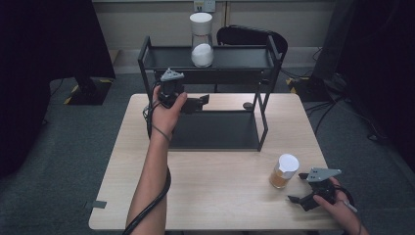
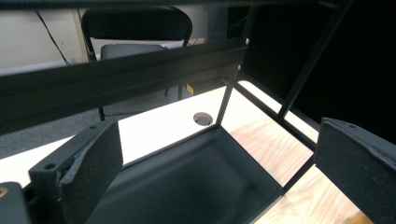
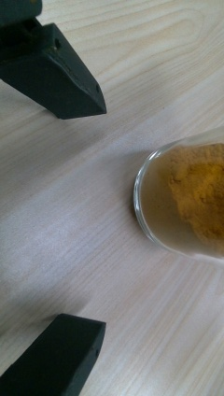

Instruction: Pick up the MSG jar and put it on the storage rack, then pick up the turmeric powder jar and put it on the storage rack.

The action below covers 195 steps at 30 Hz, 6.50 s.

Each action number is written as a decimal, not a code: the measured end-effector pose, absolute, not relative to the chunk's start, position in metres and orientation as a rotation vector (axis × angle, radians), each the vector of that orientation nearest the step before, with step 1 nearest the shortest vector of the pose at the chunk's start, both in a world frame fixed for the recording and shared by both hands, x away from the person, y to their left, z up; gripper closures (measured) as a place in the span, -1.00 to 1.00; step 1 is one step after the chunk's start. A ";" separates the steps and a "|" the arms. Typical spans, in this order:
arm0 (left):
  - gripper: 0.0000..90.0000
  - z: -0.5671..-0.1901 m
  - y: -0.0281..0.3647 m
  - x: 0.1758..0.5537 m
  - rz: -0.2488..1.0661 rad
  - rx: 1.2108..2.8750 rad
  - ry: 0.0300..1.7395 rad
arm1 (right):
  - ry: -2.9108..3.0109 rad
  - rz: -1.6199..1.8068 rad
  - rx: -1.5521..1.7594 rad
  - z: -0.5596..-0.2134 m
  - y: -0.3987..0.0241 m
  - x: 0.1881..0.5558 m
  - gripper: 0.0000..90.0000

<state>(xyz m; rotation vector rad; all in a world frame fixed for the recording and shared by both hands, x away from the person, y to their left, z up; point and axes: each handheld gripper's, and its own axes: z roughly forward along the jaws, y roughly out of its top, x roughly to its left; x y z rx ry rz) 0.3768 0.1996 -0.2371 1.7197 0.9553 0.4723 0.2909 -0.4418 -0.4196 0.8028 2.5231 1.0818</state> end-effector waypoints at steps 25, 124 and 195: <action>-0.98 -0.301 0.212 0.376 0.383 1.721 0.997 | 2.522 1.081 0.805 -0.420 -0.441 0.291 -1.00; -1.00 -0.422 0.186 0.304 0.512 2.088 1.115 | 2.532 1.068 0.837 -0.415 -0.439 0.295 -0.95; -1.00 -0.422 0.186 0.304 0.512 2.088 1.115 | 2.487 1.290 0.730 -0.366 -0.353 0.372 -0.32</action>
